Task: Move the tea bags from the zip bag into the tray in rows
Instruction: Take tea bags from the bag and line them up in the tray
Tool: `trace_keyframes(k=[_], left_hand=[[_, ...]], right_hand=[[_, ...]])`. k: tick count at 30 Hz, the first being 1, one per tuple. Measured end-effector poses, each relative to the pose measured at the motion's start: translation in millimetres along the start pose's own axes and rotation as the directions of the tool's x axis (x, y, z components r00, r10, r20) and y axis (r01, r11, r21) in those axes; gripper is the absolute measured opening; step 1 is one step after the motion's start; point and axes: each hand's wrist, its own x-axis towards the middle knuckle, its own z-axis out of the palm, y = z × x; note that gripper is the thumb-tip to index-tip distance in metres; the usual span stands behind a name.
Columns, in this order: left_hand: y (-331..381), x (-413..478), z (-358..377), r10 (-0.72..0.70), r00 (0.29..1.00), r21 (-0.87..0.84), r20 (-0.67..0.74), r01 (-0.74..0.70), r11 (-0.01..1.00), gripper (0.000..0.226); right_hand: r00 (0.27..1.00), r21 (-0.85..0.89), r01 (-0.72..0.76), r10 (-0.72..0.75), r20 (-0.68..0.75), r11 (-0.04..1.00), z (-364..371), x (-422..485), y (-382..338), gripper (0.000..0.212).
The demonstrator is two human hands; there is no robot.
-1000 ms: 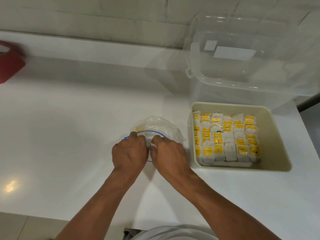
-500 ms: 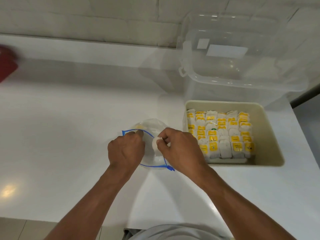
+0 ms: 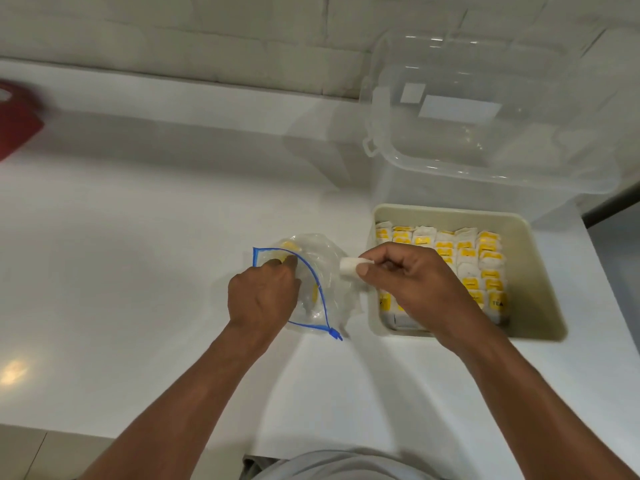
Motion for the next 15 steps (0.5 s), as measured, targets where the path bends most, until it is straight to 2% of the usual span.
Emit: trace_keyframes(k=[3,6,9,12,15], left_hand=[[3,4,0,-0.041,0.999,-0.014,0.023,0.042,0.999,0.026],[7,7,2,-0.057,0.997,0.027,0.051,0.055,0.998,0.019],[9,13,3,-0.062,0.996,0.036,0.065,0.060,0.998,0.021],[8,15,0,-0.029,0.997,0.030,0.075,0.027,0.999,0.010],[7,11,-8,-0.021,0.997,-0.058,0.068,0.025,0.998,0.015]], right_hand=[[0.998,0.062,-0.051,0.048,0.051,0.997,-4,-5,-1,0.006],[0.989,0.174,-0.108,0.088,0.119,0.979,-3,-9,-3,0.007],[0.991,0.234,-0.105,0.082,0.109,0.967,-5,-12,-7,0.006],[0.996,0.217,-0.062,0.047,0.070,0.974,-9,-15,-10,0.012],[0.999,0.116,0.006,-0.012,0.049,0.993,-14,-15,-9,0.013]])
